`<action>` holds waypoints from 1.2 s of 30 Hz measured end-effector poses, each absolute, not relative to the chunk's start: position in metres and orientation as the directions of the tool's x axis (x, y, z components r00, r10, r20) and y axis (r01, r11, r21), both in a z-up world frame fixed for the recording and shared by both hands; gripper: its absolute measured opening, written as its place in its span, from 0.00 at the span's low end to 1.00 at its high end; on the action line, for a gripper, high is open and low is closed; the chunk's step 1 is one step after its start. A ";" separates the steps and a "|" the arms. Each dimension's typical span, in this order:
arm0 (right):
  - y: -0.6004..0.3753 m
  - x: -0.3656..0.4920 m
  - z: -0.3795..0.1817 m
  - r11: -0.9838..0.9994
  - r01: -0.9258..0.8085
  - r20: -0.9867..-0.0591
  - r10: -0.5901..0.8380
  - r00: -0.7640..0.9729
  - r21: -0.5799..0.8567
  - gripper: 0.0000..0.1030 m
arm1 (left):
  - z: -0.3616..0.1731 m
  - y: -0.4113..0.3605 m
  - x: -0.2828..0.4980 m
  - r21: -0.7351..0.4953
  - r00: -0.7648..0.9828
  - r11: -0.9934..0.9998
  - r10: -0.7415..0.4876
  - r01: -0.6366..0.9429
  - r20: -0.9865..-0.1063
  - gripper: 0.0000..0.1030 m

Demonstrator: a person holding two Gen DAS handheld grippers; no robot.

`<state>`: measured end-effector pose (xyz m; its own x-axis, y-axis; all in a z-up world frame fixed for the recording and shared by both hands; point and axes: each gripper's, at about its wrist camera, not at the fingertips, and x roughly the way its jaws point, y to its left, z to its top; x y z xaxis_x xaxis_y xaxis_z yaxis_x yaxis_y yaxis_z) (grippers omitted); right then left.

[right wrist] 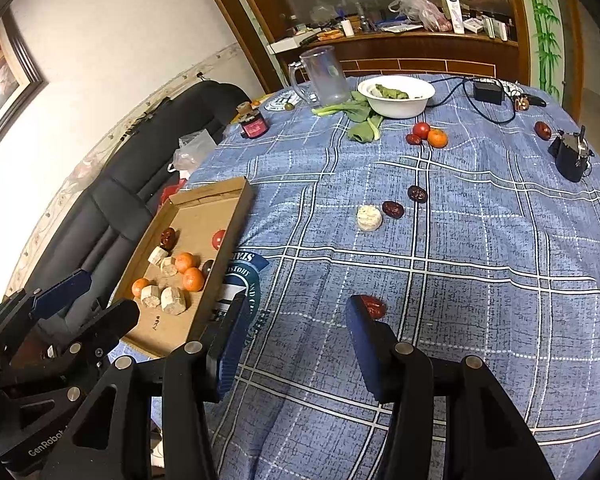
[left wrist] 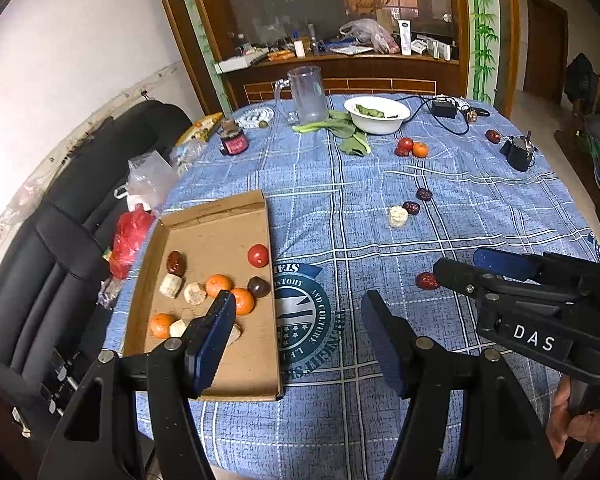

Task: Organize fruits
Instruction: 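Move both grippers back over the table toward a round bun and a red date, then grasp the round bun with the left gripper while the right gripper grasps the red date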

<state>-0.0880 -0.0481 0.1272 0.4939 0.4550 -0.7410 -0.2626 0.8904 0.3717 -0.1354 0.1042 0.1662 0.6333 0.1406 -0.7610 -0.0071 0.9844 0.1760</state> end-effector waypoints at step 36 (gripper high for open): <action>-0.040 -0.031 0.029 0.958 -0.193 -0.879 0.275 0.390 0.214 0.51 | 0.023 0.038 0.075 -0.170 0.371 0.919 -0.306 0.356 -0.876 0.52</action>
